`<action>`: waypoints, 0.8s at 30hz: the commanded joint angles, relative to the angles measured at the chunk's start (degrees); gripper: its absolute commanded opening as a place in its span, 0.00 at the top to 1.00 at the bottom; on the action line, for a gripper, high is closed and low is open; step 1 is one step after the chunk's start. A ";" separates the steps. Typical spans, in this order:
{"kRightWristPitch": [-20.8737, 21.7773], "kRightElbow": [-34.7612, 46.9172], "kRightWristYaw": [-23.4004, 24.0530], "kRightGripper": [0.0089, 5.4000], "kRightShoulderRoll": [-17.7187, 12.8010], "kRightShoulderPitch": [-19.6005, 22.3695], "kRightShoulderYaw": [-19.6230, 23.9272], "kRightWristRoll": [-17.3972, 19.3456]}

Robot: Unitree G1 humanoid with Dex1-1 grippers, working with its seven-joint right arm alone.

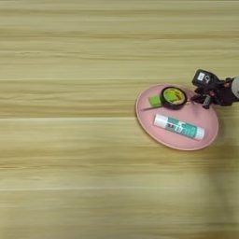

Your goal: Move the objects on the table

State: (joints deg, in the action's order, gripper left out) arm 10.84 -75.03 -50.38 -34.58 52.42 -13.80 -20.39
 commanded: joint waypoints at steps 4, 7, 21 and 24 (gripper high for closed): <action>0.52 2.46 1.68 0.64 -0.62 3.52 1.35 0.91; 0.40 2.48 1.87 0.59 -0.49 3.78 1.76 1.09; 0.21 3.28 1.99 0.32 0.17 5.31 4.79 2.56; -0.11 3.61 1.68 0.28 0.32 5.84 6.06 3.59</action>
State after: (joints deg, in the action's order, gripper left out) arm 10.62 -74.64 -50.21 -32.73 52.29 -9.47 -18.92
